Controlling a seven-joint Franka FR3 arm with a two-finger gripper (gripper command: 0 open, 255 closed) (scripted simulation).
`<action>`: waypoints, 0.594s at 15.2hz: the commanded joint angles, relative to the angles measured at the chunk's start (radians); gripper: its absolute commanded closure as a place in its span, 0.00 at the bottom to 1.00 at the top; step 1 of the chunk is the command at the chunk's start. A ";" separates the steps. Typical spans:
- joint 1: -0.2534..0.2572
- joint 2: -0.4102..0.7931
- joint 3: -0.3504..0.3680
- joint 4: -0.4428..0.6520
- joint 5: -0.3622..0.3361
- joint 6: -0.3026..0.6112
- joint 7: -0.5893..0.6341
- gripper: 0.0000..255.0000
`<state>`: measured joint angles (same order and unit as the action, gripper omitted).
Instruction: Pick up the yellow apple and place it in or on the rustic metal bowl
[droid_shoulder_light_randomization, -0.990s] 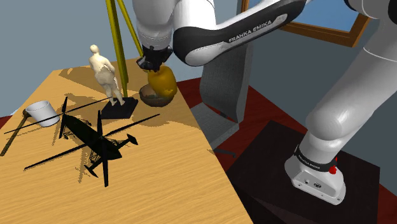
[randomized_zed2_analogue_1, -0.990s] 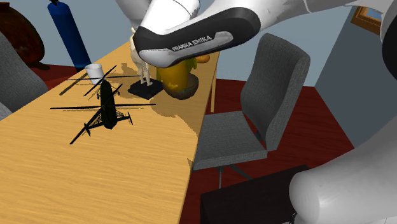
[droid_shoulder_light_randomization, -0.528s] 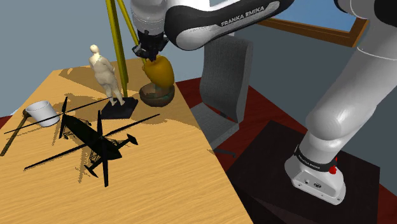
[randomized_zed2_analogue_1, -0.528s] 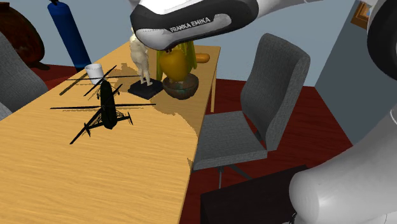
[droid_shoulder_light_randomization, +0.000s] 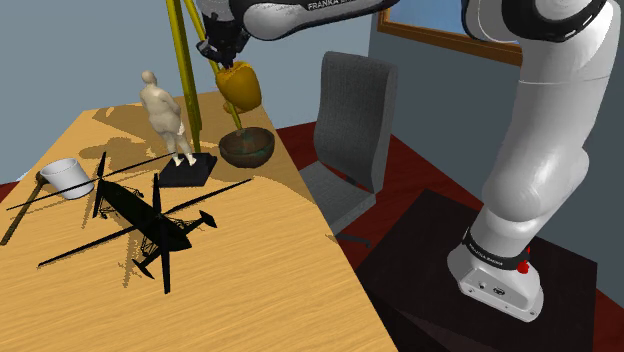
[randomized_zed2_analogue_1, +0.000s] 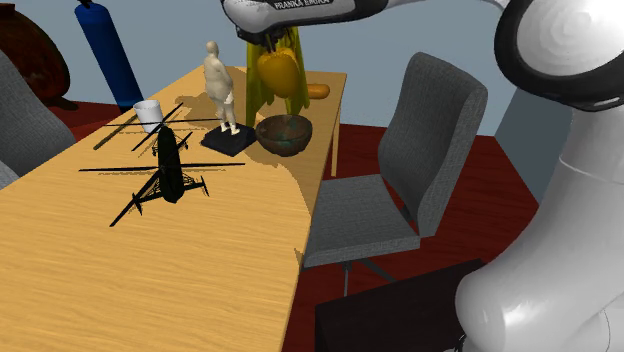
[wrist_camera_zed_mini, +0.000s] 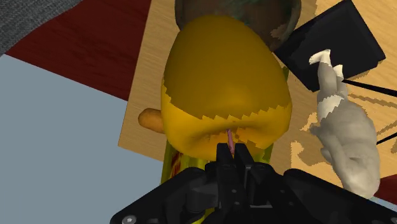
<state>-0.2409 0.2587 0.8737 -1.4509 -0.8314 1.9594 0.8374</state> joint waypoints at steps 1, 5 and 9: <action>0.038 0.079 -0.016 0.114 -0.044 -0.045 -0.035 1.00; 0.077 0.157 -0.039 0.214 -0.084 -0.068 -0.067 1.00; 0.052 0.143 -0.040 0.142 -0.084 -0.017 -0.035 1.00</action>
<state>-0.1796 0.4079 0.8334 -1.2854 -0.9171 1.9256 0.7936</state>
